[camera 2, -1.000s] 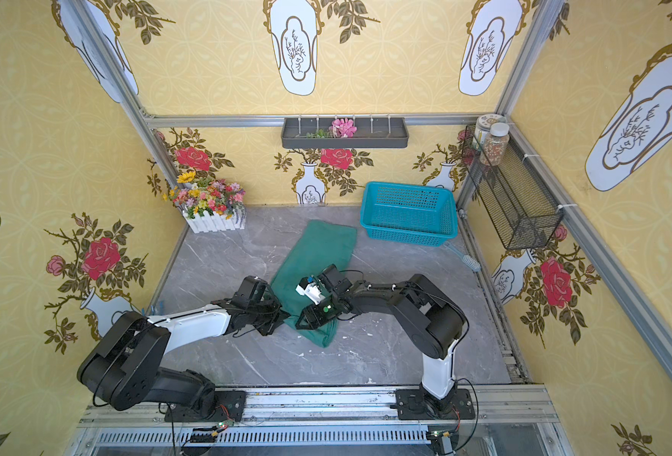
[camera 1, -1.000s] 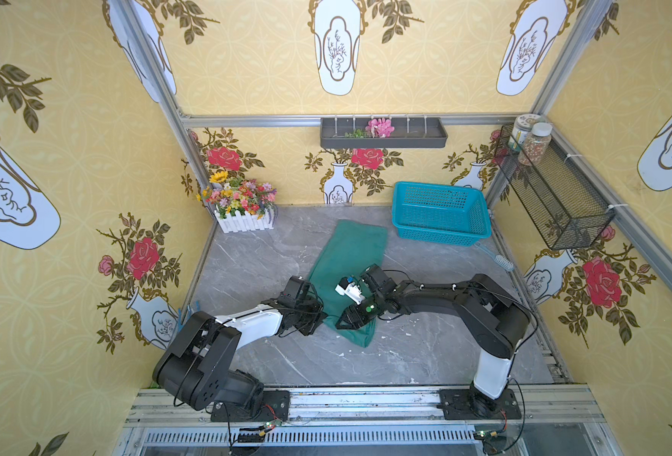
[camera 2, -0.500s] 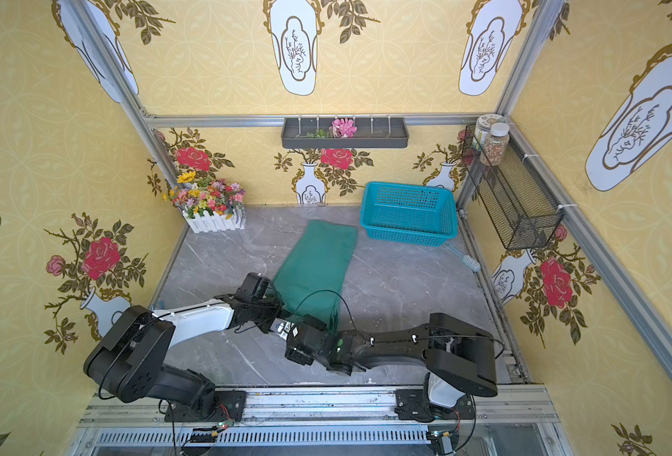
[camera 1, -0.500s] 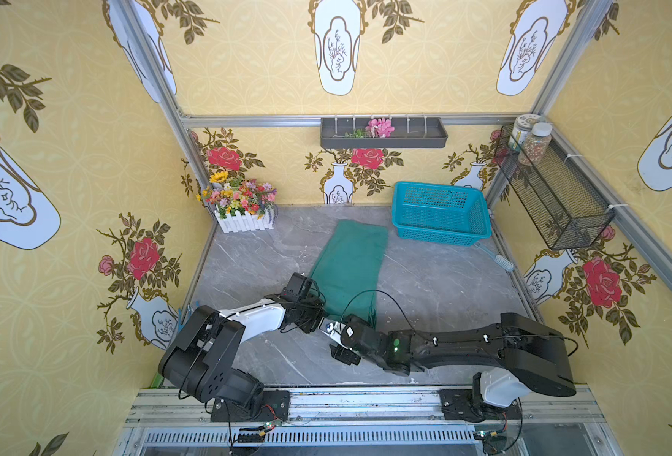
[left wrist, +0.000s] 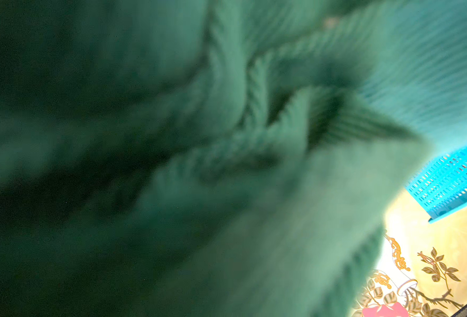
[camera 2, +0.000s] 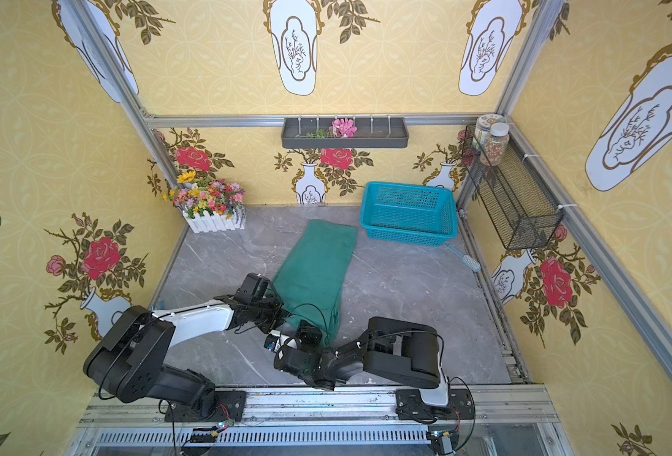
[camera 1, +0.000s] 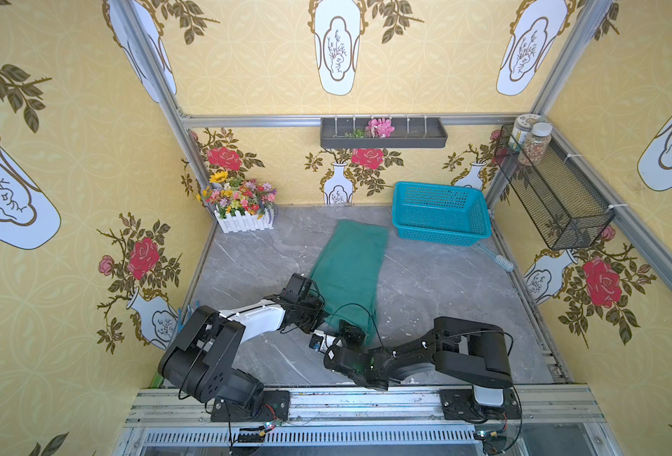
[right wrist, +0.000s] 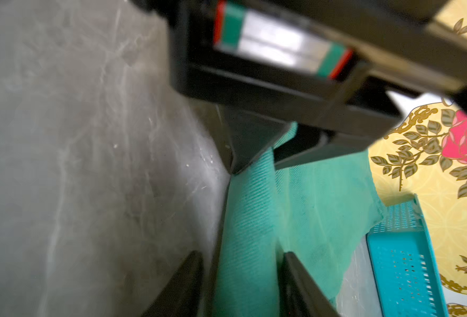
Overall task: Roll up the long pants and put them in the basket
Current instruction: Roll the long pant at the center of the board.
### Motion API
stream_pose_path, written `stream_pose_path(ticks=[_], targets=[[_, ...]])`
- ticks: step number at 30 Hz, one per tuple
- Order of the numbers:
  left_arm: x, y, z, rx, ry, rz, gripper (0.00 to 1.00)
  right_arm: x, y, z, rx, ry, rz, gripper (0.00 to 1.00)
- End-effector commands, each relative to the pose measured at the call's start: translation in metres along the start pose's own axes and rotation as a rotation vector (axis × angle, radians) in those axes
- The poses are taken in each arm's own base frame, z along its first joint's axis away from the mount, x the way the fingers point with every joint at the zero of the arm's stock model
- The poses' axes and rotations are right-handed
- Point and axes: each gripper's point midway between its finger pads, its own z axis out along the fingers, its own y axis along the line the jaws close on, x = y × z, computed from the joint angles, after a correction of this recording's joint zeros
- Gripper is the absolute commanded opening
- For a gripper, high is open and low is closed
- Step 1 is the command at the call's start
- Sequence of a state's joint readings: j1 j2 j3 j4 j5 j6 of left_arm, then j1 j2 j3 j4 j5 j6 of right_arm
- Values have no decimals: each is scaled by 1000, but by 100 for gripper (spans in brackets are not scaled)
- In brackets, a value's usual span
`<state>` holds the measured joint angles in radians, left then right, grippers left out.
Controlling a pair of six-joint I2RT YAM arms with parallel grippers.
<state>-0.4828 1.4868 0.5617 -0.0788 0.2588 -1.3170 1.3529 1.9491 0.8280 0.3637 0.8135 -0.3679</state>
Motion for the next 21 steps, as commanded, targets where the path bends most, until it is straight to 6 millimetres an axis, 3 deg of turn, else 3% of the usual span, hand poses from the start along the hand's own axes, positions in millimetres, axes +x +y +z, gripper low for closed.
stream_pose_path(ticks=[1, 5, 7, 8, 10, 13, 16, 21], targets=[[5, 37, 0, -139, 18, -65, 0, 1, 3, 3, -2, -6, -36, 22], [4, 18, -8, -103, 7, -17, 1, 3, 11, -1, -135, -5, 62, 3], [3, 3, -17, -61, -17, 12, 10, 4, 16, -4, -266, 10, 176, 0], [1, -3, -22, -38, -34, 27, 17, 5, 18, -5, -319, 23, 233, 0], [0, -18, -32, 21, -63, 63, 43, 2, 21, -11, -449, 36, 360, 0], [-2, -35, -47, 93, -107, 99, 63, -8, 26, -24, -600, 24, 484, 0], [-3, -42, -60, 157, -148, 103, 72, -18, 28, -33, -745, 42, 592, 0], [-5, -32, -77, 201, -204, 77, 76, -21, 17, -28, -912, 131, 799, 0]])
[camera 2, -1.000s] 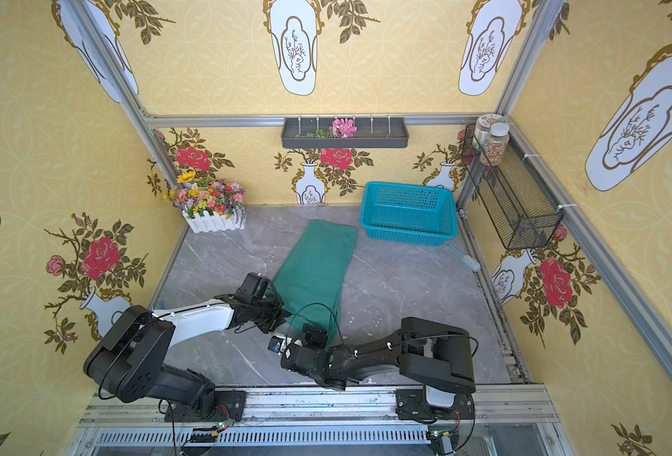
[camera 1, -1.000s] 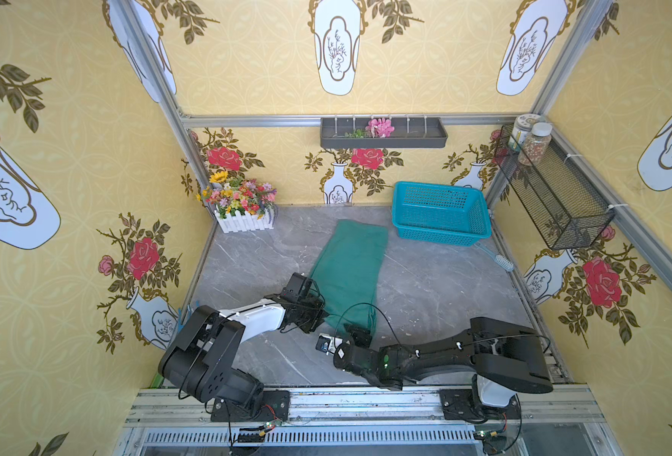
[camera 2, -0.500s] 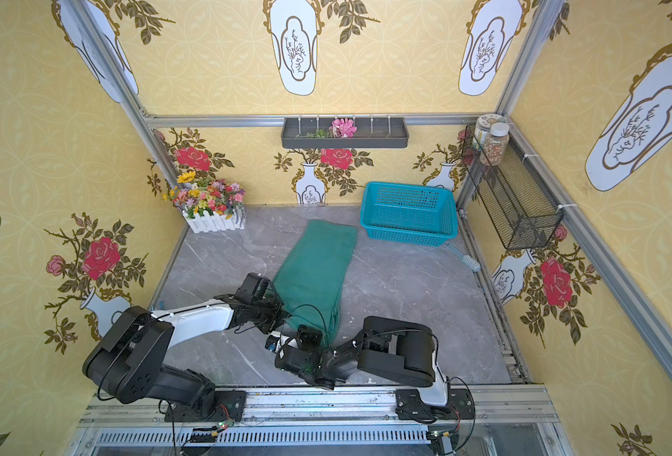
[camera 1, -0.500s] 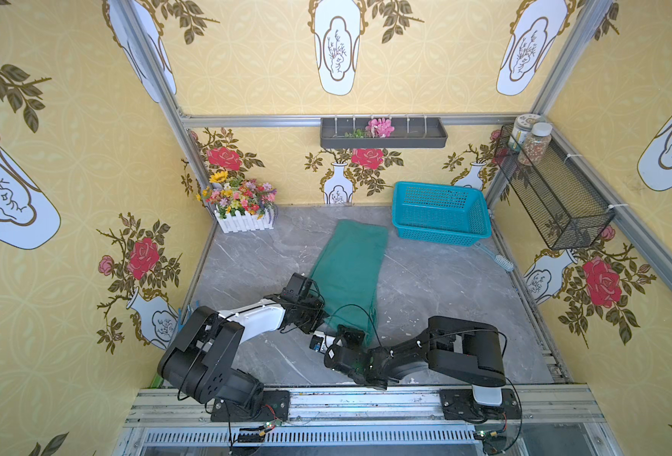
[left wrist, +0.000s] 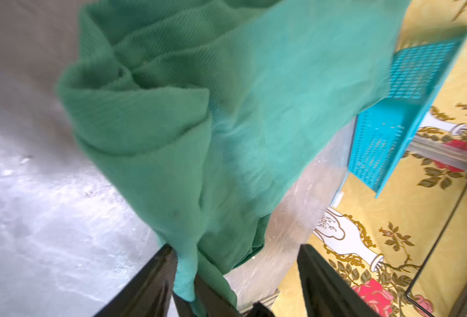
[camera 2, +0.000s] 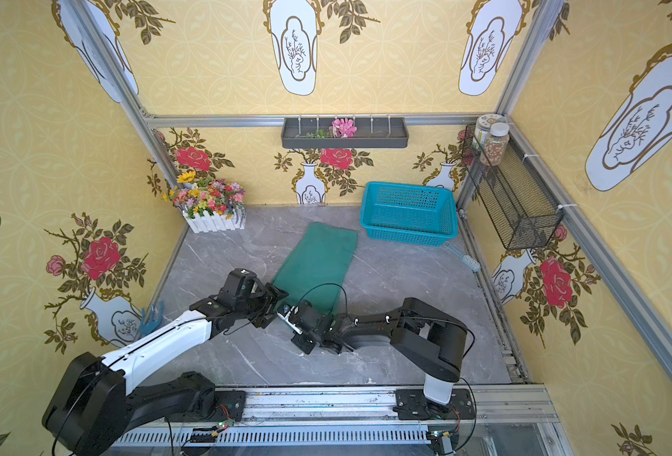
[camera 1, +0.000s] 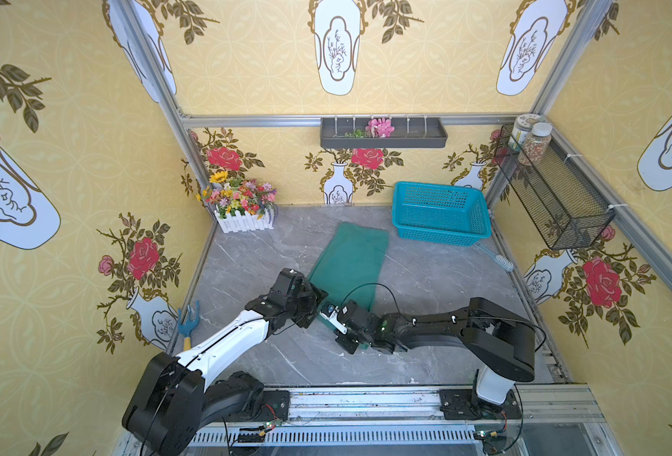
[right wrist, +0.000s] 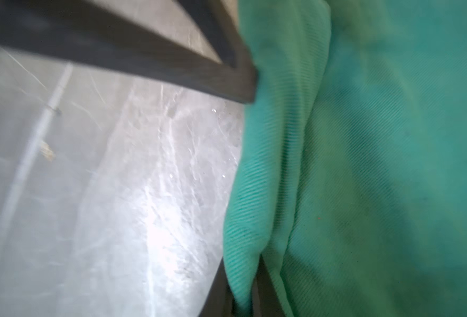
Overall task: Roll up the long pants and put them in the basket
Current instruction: Roll the long pant at the center of the board.
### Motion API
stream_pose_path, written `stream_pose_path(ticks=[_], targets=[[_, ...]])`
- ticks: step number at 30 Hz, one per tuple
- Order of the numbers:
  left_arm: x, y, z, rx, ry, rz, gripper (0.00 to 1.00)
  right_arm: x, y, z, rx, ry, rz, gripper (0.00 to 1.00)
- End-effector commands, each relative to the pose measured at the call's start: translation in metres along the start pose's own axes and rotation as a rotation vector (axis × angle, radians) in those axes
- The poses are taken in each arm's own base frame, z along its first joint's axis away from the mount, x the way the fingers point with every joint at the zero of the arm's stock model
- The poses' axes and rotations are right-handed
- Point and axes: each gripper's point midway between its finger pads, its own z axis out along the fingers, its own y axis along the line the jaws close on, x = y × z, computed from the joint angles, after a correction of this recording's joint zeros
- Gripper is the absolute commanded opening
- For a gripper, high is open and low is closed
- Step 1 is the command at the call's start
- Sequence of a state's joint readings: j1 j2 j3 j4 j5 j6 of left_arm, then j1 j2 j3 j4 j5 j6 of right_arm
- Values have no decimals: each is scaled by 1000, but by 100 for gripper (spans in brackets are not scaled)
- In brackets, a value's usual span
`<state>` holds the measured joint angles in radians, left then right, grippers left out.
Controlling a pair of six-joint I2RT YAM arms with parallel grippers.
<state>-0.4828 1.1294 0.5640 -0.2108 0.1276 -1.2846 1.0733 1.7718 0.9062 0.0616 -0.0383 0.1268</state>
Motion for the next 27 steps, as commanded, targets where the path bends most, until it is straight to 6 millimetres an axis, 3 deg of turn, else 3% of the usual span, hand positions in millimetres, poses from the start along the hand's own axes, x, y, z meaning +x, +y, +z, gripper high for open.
stream_pose_path(ticks=[1, 8, 13, 22, 27], targets=[[-6, 11, -7, 1, -54, -27, 76, 9, 21, -3, -220, 98, 198, 0], [0, 42, -13, -6, -50, -81, 75, -5, 10, -2, -405, 92, 414, 0], [6, 37, -7, 22, -9, -53, 75, -17, 11, 2, -557, 118, 532, 0], [8, 45, 4, -12, 18, -71, 71, -41, -6, -3, -694, 108, 711, 0], [8, 40, 9, 18, 24, -63, 70, -56, -8, -3, -773, 88, 784, 0]])
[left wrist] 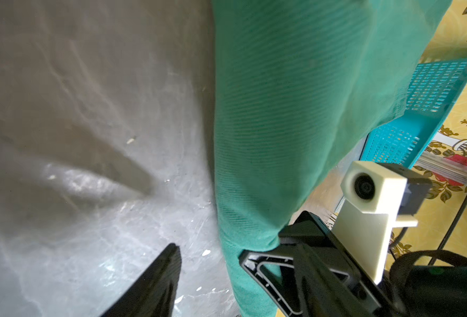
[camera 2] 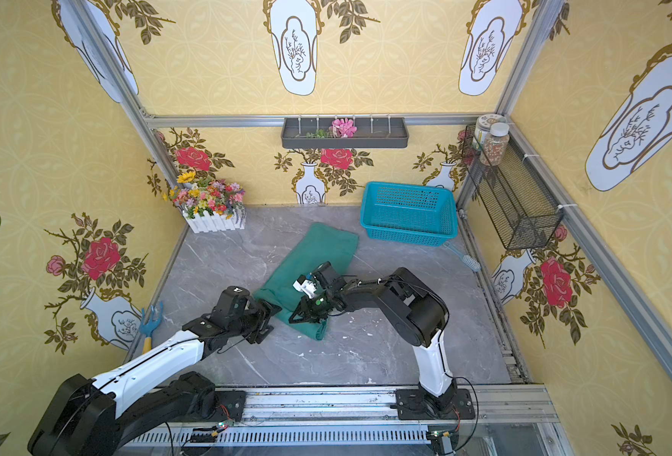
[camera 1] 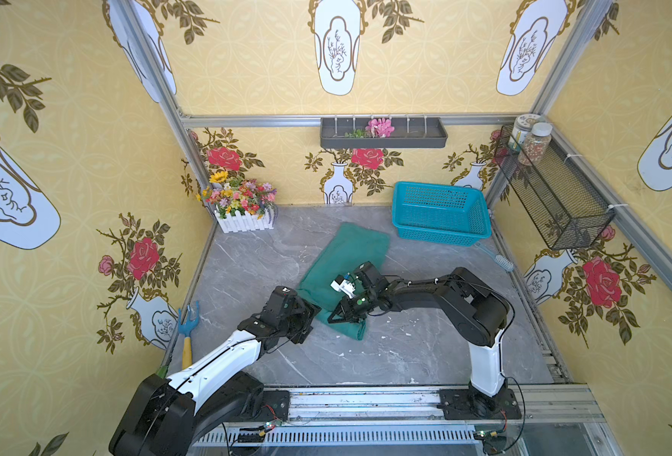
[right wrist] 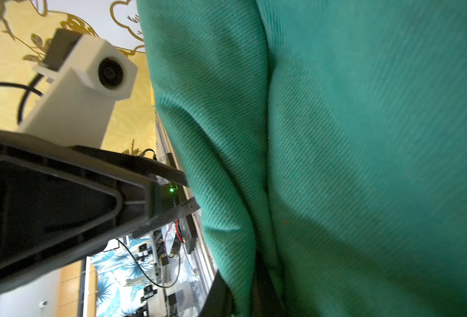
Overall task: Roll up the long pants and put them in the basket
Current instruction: Roll the long pant at the center of the board.
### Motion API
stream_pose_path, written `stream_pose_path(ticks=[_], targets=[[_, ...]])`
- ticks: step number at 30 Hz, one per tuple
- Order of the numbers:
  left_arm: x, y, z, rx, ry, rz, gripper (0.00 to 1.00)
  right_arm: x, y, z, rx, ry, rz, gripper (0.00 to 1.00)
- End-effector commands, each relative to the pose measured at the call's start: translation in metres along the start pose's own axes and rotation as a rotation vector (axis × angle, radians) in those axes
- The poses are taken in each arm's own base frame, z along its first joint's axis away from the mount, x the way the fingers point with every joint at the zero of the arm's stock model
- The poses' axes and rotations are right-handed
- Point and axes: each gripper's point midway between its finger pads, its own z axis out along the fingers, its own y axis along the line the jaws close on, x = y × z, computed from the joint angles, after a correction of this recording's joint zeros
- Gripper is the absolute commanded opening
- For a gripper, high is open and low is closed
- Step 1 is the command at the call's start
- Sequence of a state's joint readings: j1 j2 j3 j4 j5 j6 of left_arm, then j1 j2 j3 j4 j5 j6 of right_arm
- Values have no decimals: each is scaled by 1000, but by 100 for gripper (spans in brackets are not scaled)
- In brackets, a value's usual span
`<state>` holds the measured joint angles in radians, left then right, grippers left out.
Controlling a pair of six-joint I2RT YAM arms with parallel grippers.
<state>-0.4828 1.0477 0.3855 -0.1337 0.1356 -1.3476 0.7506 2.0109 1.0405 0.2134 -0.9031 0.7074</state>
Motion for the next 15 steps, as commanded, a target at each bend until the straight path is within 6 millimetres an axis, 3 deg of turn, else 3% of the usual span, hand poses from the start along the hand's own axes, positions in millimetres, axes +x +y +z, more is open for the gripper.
stream_pose_path(ticks=[1, 12, 15], targets=[[1, -8, 5, 36, 17, 7, 70, -12, 24, 1, -116, -4, 19, 0], [-7, 1, 23, -3, 16, -4, 59, -6, 16, 4, -124, 7, 50, 0], [-22, 8, 26, -18, -9, -36, 57, -3, 14, 4, -124, 12, 56, 0]])
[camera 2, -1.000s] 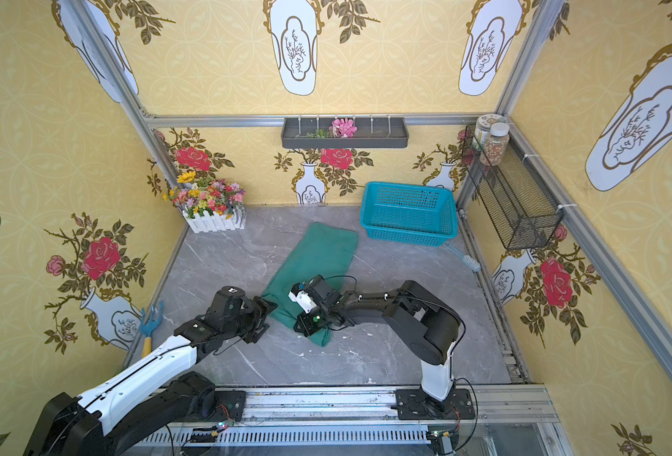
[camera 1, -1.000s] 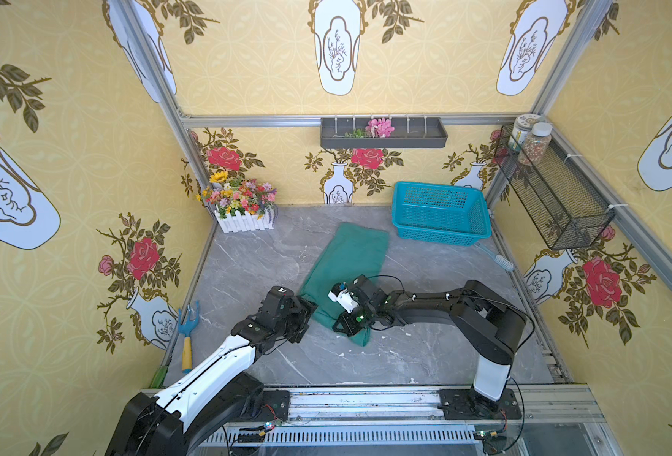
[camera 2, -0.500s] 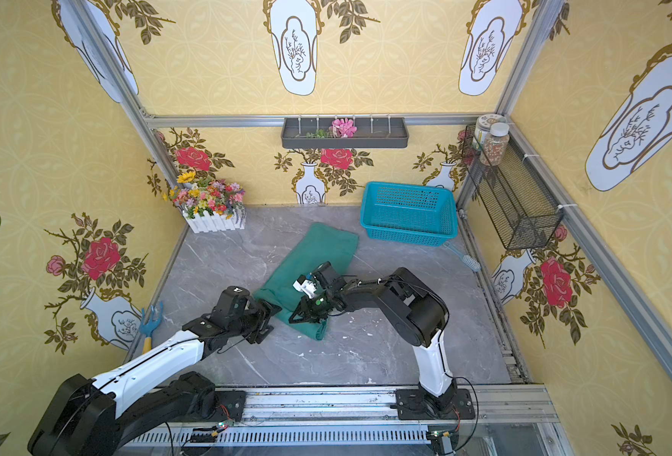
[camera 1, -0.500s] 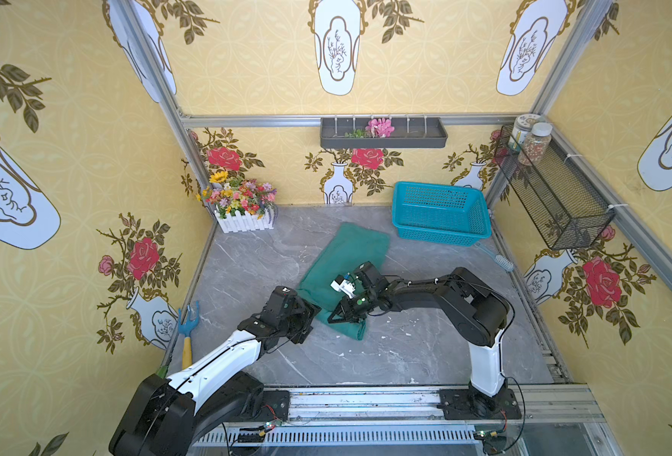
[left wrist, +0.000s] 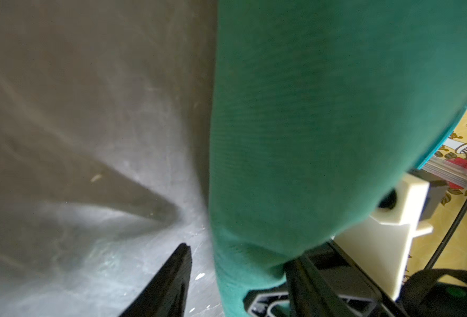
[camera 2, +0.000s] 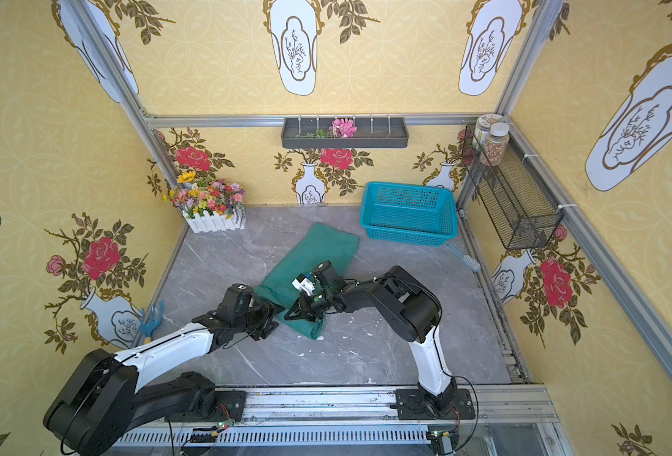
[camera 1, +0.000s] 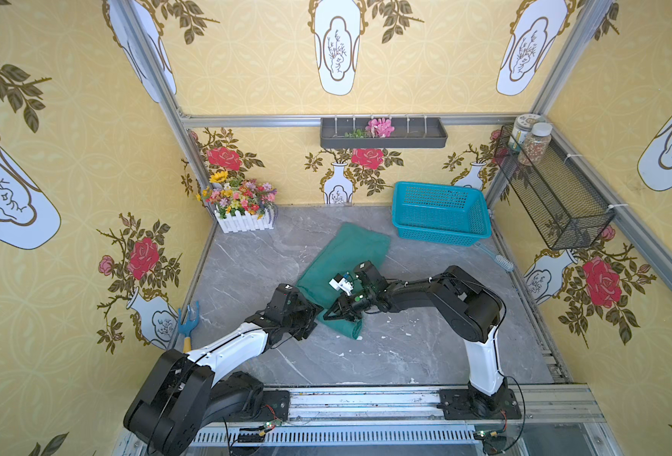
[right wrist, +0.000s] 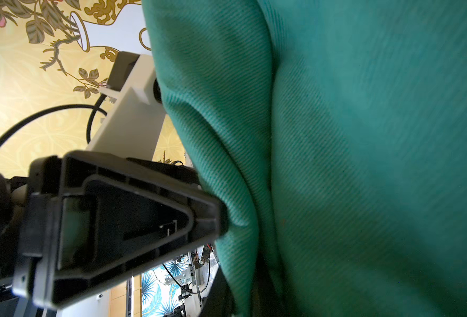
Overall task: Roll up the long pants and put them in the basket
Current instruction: Roll the long pant at the center of the board.
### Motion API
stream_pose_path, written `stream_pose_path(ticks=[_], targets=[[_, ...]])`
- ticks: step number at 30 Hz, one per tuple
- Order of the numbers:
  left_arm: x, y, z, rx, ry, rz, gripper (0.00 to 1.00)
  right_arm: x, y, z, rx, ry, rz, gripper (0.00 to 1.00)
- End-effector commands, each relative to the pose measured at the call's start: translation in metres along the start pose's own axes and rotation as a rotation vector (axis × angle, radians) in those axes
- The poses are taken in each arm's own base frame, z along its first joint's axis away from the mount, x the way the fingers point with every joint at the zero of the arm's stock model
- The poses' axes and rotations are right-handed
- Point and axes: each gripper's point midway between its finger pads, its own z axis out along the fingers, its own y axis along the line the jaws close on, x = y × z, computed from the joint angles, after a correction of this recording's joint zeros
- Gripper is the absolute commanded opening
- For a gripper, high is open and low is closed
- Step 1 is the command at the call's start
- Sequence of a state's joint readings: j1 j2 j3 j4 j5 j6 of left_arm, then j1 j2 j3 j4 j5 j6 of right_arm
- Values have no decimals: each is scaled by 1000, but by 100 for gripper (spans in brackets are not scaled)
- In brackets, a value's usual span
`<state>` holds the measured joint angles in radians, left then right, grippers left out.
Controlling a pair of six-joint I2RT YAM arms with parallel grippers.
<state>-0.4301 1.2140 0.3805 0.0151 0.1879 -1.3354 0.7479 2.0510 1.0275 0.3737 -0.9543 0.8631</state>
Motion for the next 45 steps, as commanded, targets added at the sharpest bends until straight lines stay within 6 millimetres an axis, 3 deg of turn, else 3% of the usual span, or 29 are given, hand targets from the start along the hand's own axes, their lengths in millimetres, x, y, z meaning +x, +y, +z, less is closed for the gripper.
stream_pose_path(ticks=[1, 8, 14, 18, 20, 25, 28, 34, 40, 45], targets=[[-12, 6, 5, -14, -31, -5, 57, 6, 7, -1, -44, 28, -9, 0], [-15, 17, 21, -66, -14, -5, 50, 6, 12, -2, -64, 40, -13, 0], [-18, 25, 28, -125, -16, -17, 23, 6, 11, -5, -56, 28, -17, 4], [-20, 27, 27, -150, -23, -20, 6, 3, 10, -16, 16, -20, -52, 24], [-20, 27, 27, -154, -22, -22, 0, 1, 5, -26, 143, -53, -93, 44], [-17, 26, 28, -161, -11, -26, 0, -9, -6, -69, 536, -202, -259, 70], [-15, 25, 29, -163, -2, -27, 0, -9, 13, -90, 800, -305, -523, 75], [-13, 23, 31, -164, 10, -22, 0, 18, 49, -79, 1064, -409, -1065, 75], [-13, 25, 29, -163, 2, -32, 0, 31, 43, -50, 1168, -319, -1308, 75], [-12, 26, 29, -165, 5, -36, 0, 38, 22, -21, 1203, -204, -1417, 75]])
